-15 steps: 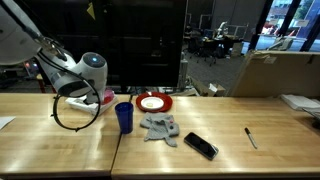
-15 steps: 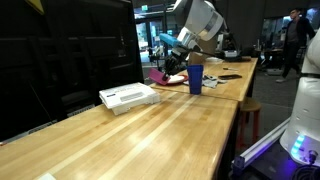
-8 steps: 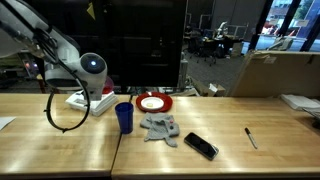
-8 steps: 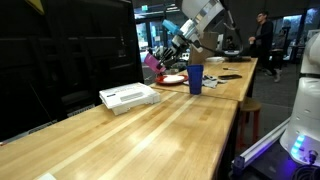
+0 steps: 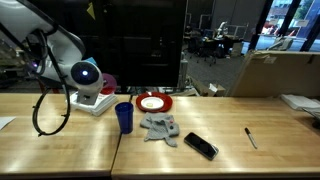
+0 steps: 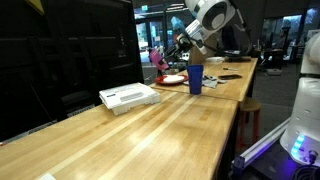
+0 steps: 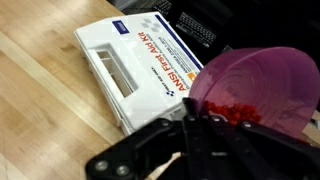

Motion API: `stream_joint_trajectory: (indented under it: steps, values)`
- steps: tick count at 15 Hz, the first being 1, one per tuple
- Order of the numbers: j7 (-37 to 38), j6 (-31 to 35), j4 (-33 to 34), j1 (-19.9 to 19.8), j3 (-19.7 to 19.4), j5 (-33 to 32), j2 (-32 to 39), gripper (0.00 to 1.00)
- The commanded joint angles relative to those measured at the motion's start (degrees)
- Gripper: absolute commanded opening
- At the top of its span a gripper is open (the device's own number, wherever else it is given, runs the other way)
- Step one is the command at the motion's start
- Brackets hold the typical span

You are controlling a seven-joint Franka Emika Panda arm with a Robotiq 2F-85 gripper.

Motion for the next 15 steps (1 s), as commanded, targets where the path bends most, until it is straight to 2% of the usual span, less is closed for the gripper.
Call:
stream_joint_trajectory:
  steps: [1,7,15]
  values:
    - [-1.3,2.1,-1.6,0.0,2.1,5.8,-2.4,0.01]
    - [-1.3,5.4,-4.0,1.5,4.5,11.7,-3.6,0.01]
    - [-4.3,9.4,-4.6,2.4,5.9,18.9,-6.1,0.01]
